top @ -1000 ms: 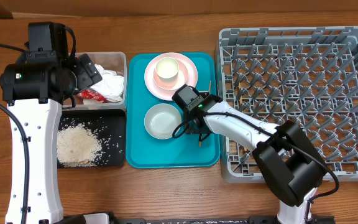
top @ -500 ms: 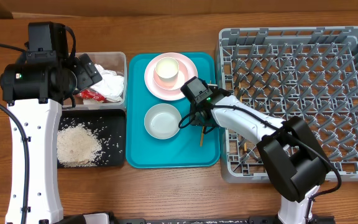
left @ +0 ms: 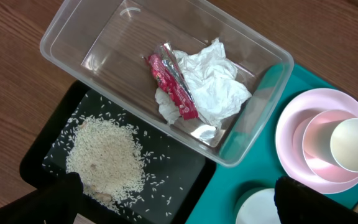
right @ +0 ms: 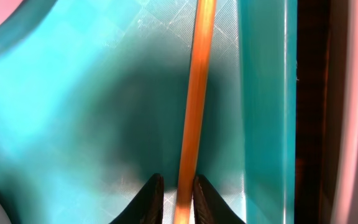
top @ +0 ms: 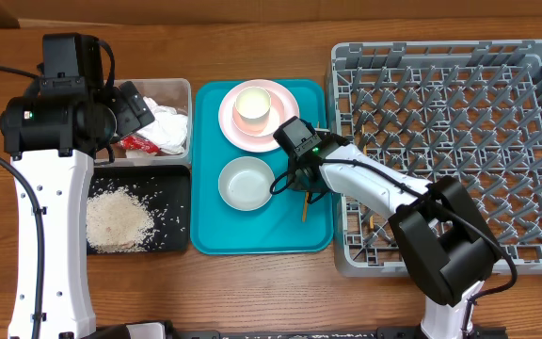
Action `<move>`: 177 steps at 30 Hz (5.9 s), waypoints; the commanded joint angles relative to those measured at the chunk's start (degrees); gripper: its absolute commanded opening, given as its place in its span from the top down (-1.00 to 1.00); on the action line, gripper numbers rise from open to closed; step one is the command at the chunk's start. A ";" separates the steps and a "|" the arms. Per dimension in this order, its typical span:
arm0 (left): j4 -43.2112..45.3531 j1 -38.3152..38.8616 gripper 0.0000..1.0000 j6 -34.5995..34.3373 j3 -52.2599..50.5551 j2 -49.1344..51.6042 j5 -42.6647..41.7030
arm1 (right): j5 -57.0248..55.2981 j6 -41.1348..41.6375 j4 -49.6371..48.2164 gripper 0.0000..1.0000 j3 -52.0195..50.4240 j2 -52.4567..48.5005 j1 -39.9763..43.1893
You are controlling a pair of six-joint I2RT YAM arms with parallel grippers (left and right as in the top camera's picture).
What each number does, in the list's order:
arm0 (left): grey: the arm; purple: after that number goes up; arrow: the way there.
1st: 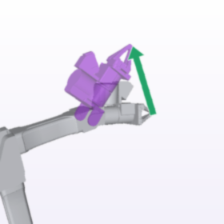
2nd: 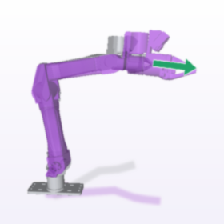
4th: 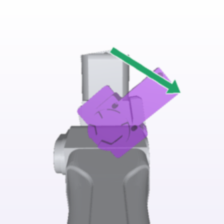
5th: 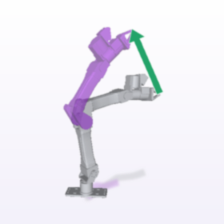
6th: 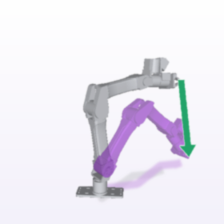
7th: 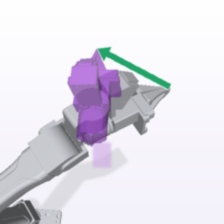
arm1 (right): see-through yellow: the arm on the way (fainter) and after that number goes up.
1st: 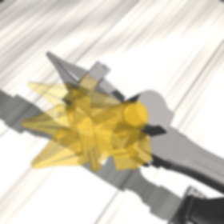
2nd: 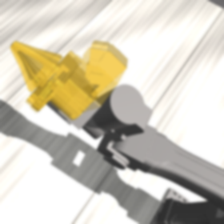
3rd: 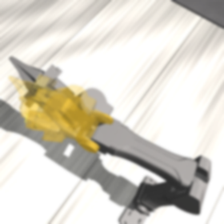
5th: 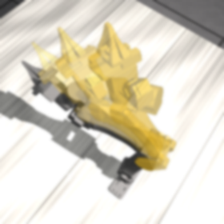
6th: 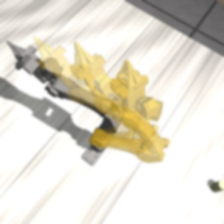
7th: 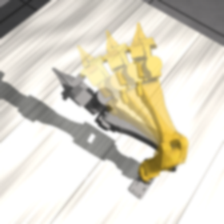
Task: Sort waste into correct bins and load items into the dishwasher
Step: 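Lift the second chopstick with the right gripper into the dish rack, then open the right gripper to release the chopstick in the rack, then move the right gripper over to the small white bowl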
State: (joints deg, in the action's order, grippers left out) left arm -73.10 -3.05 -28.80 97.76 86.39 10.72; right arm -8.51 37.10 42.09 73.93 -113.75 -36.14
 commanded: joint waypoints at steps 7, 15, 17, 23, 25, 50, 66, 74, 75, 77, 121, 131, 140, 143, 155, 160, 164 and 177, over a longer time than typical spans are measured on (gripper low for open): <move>0.02 -0.15 -1.00 -0.15 0.26 0.17 -0.07 | 3.85 0.13 0.42 0.92 1.53 -1.33 0.28; 0.02 -0.15 -1.00 -0.15 0.26 0.17 -0.07 | 4.15 -5.73 8.46 0.92 9.51 4.11 1.31; 0.02 -0.15 -1.00 -0.15 0.26 0.17 -0.07 | 4.15 -7.96 10.62 0.92 11.30 6.38 1.86; 0.02 -0.15 -1.00 -0.15 0.26 0.17 -0.07 | 4.15 -13.20 16.90 0.92 14.03 14.40 5.07; 0.02 -0.15 -1.00 -0.15 0.26 0.17 -0.07 | 4.15 -14.27 18.75 0.92 14.03 17.09 6.80; 0.02 -0.15 -1.00 -0.15 0.26 0.17 -0.07 | 2.16 -25.18 24.83 0.92 4.63 20.72 22.69; 0.02 -0.15 -1.00 -0.15 0.26 0.17 -0.07 | 2.16 -25.44 23.82 0.92 2.89 20.24 22.67; 0.04 -0.15 -1.00 -0.15 0.26 0.17 -0.07 | 2.16 -25.64 22.25 0.92 0.85 20.24 22.67; 0.02 -0.15 -1.00 -0.15 0.26 0.17 -0.07 | 2.16 -25.64 21.46 0.92 0.11 20.24 22.67; 0.02 -0.15 -1.00 -0.15 0.26 0.17 -0.07 | 2.16 -25.64 19.43 0.92 -1.79 20.24 22.67; 0.04 -0.15 -1.00 -0.15 0.26 0.17 -0.07 | 11.56 -28.15 22.93 0.54 2.43 20.33 22.60; 0.02 -0.15 -1.00 -0.15 0.26 0.17 -0.07 | 36.59 -28.13 22.18 0.38 6.91 20.31 18.47; 0.02 -0.15 -1.00 -0.15 0.26 0.17 -0.07 | 33.03 -26.36 9.79 0.37 6.86 20.31 -1.03; 0.02 -0.15 -1.00 -0.15 0.26 0.17 -0.07 | 23.50 -22.36 6.16 0.29 6.71 20.13 -8.07; 0.02 -0.15 -1.00 -0.15 0.26 0.17 -0.07 | 7.23 -17.29 0.35 0.27 6.71 14.53 -18.18; 0.02 -0.15 -1.00 -0.15 0.26 0.17 -0.07 | 7.04 -17.38 -2.01 0.26 6.71 9.51 -18.56; 0.02 -0.15 -1.00 -0.15 0.26 0.17 -0.07 | 7.06 -17.57 -4.50 0.25 6.71 6.54 -18.56; 0.02 -0.15 -1.00 -0.15 0.26 0.17 -0.07 | 7.04 -17.55 -9.35 0.25 6.71 -1.18 -18.56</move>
State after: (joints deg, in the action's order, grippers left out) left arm -73.10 -3.05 -28.80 97.76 86.37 10.72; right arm -0.75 19.27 33.41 79.72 -113.01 -54.41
